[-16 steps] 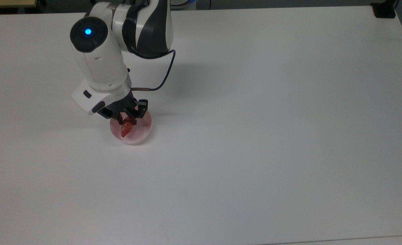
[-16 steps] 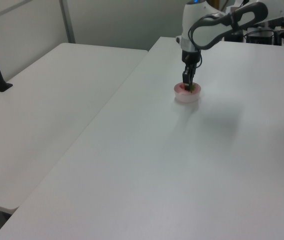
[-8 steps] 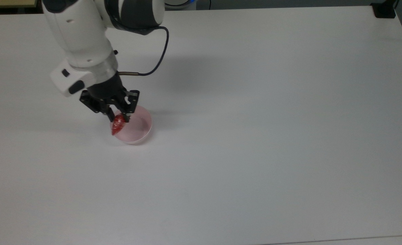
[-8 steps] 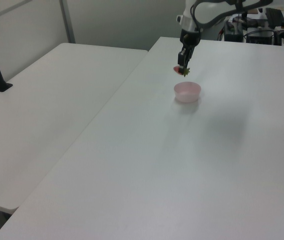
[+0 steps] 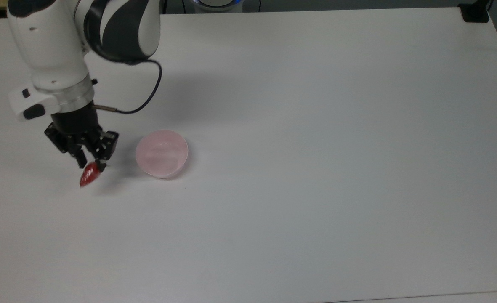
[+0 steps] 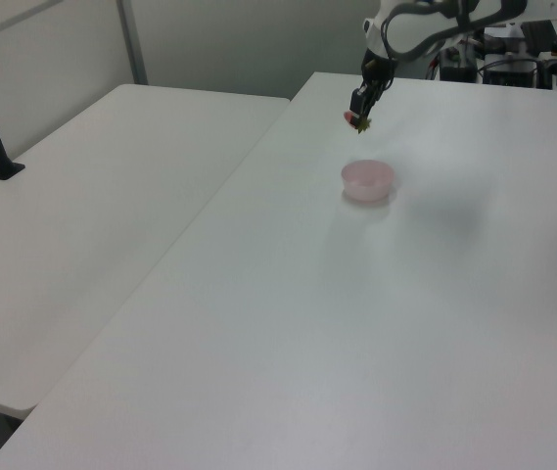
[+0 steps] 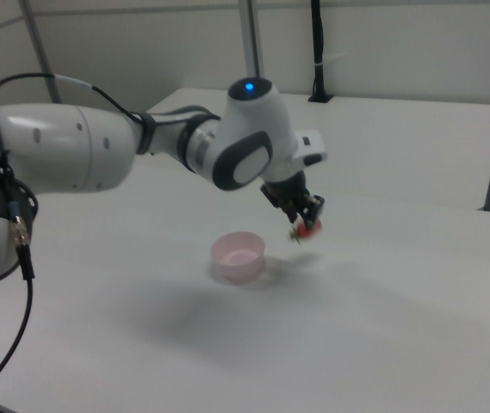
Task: Pick up strawberry from bowl
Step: 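Open the gripper to release the strawberry onto the table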
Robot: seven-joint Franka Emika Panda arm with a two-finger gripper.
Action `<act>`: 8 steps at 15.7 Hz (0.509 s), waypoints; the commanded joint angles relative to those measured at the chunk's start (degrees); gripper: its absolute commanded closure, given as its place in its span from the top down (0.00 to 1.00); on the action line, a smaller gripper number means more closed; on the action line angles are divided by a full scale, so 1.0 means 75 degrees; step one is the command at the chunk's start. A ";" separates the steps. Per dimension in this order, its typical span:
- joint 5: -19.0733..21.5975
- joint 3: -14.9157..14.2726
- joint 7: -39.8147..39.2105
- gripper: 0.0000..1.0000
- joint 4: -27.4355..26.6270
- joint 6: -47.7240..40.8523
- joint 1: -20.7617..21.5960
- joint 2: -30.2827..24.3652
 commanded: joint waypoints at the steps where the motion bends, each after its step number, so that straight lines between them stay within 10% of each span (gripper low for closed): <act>1: 0.0115 -0.0045 -0.0029 0.43 0.0064 0.0958 -0.0169 0.0559; 4: 0.0114 -0.0150 -0.0029 0.50 0.0040 0.1206 -0.0193 0.0759; 8: 0.0208 -0.0163 0.0122 0.85 0.0029 0.1183 -0.0076 0.0479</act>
